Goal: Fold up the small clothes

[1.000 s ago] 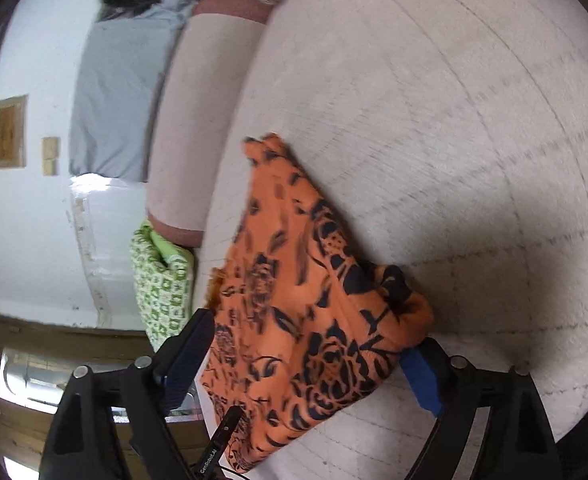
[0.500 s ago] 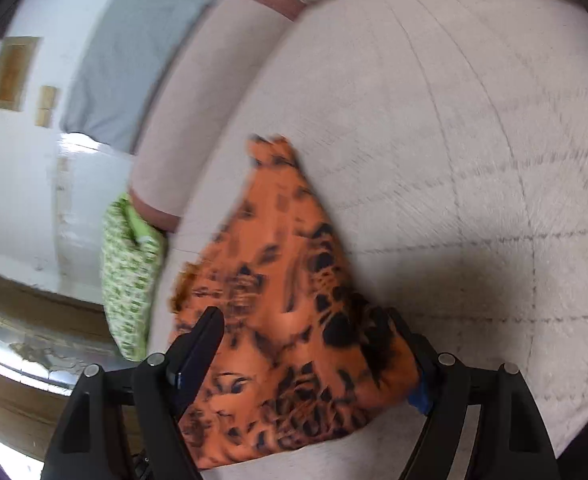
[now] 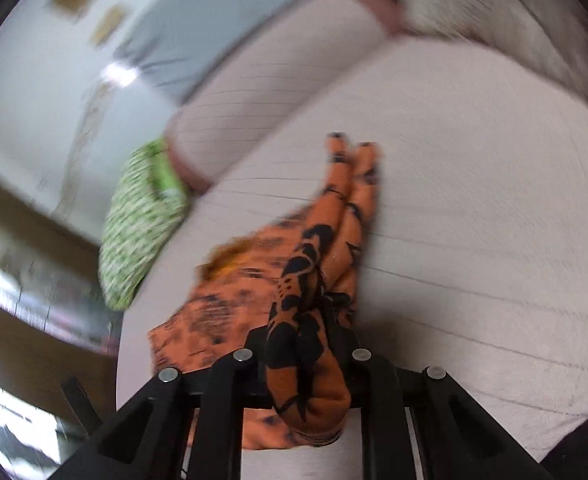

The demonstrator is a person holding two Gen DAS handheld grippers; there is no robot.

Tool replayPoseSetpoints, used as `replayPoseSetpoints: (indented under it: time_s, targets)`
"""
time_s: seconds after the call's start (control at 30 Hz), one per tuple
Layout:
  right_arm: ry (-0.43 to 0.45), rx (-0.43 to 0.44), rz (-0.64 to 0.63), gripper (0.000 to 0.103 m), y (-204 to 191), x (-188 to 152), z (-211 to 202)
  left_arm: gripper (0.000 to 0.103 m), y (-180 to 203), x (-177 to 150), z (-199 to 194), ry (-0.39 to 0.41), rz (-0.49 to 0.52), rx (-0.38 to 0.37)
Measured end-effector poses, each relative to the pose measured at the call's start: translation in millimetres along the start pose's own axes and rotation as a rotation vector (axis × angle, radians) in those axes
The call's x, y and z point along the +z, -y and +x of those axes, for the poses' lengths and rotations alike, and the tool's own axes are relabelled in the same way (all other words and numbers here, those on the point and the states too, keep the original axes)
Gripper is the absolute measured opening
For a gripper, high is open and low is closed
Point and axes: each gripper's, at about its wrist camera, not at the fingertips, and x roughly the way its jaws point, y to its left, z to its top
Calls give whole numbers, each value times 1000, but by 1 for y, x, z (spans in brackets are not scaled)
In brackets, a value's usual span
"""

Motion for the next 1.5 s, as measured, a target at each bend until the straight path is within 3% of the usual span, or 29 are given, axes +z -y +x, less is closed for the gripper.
replayPoseSetpoints:
  time_s: [0.2, 0.33, 0.43, 0.57, 0.67, 0.77, 0.87, 1.0, 1.17, 1.2, 1.23, 1.27, 1.33, 1.4, 1.5]
  targets:
    - [-60, 142, -292, 16, -159, -28, 21, 83, -105, -5, -32, 73, -208, 117]
    - [-275, 148, -377, 17, -217, -88, 115, 83, -161, -24, -30, 17, -289, 169]
    - [-462, 126, -373, 17, -210, -136, 190, 83, -176, -32, -29, -24, -313, 166]
    - [-433, 161, -320, 17, -210, -130, 181, 83, -170, -33, -32, -25, -277, 115]
    - [-435, 191, -325, 24, -213, -118, 171, 83, -151, -24, -32, -15, -261, 17]
    - [-474, 217, -342, 81, -207, -124, 170, 83, -126, -14, -28, -17, -230, -88]
    - [-408, 250, -290, 81, -186, -119, 144, 83, -99, -5, -22, -40, -193, -163]
    - [-235, 240, -152, 82, -138, -89, 99, 83, -64, -8, -7, -100, -126, -198]
    - [-197, 221, -106, 82, -102, -71, 77, 82, -37, -14, 28, -241, -119, -190]
    - [-206, 222, -103, 82, -98, -70, 79, 75, -35, -15, 33, -259, -131, -192]
    - [-214, 221, -102, 82, -98, -72, 83, 41, -30, -15, 37, -275, -120, -213]
    - [-222, 216, -100, 82, -98, -73, 86, 13, -23, -13, 41, -306, -84, -222]
    - [-241, 211, -99, 82, -94, -76, 90, 12, -17, -7, 30, -258, -74, -232]
    - [-253, 207, -115, 82, -97, -75, 91, 12, -11, 7, -12, -85, -33, -222]
    - [-250, 215, -142, 82, -105, -70, 94, 12, -20, 2, -25, -28, -34, -171]
